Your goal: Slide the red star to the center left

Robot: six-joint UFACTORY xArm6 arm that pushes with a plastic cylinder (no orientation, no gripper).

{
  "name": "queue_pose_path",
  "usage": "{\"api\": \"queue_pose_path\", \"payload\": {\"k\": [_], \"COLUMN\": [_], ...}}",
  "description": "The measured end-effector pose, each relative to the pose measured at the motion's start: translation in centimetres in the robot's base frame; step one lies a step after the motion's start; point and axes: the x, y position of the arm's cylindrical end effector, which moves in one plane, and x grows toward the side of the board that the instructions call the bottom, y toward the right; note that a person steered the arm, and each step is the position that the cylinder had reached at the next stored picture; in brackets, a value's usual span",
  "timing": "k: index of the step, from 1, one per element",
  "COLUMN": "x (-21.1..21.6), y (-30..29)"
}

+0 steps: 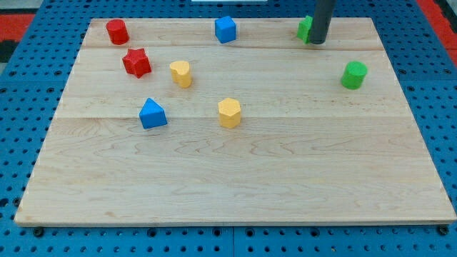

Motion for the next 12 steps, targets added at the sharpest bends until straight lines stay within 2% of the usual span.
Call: {"api": "queue_pose_path", "payload": {"k": [2,3,4,5,6,7,9,10,11,12], "x": [0.0,4.6,5.8,5.8,3.9,2.3,9.0,9.8,6.4,9.9], "y": [0.8,-4.0,-12.1,-23.7,-29.7,-33.1,-36.9,-36.3,-35.1,-32.8]}}
